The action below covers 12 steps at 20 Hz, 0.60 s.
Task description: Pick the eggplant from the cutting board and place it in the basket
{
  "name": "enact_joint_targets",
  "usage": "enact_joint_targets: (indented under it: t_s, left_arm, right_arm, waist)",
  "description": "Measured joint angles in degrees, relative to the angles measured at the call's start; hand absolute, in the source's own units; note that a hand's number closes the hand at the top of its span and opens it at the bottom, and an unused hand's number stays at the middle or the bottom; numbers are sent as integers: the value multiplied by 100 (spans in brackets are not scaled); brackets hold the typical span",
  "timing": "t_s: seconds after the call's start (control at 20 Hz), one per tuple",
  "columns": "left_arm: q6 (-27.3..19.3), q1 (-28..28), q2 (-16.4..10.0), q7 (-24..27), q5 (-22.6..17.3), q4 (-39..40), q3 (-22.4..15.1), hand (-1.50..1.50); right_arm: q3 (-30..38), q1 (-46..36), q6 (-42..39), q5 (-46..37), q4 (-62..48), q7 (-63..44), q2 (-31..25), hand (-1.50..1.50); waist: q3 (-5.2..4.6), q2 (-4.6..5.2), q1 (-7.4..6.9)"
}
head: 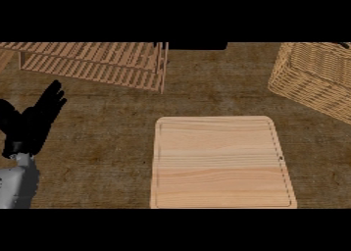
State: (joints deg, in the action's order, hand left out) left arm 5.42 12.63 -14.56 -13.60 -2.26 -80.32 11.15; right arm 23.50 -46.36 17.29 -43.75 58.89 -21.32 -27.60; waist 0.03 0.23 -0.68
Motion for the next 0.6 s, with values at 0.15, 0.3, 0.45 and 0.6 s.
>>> enact_joint_targets:
  t_s: [0.15,0.3,0.45,0.6]
  left_arm:
    - [-32,-23,63,54,28,5,-28,0]
    - [-69,46,103,102,71,90,-48,0]
    - [3,-92,61,53,0,-46,-4,0]
    - [-13,-48,64,53,32,20,-11,0]
  right_arm:
    - [41,-206,259,40,-696,346,-88,-150]
    - [99,-377,379,232,-1182,821,-157,-150]
    - [220,-400,369,519,-1257,1184,-249,-150]
    - [478,-531,494,789,-1386,1248,-380,-150]
  waist:
    - [0,3,-16]
    - [1,5,-15]
    - [1,-5,-6]
    - [1,-5,8]
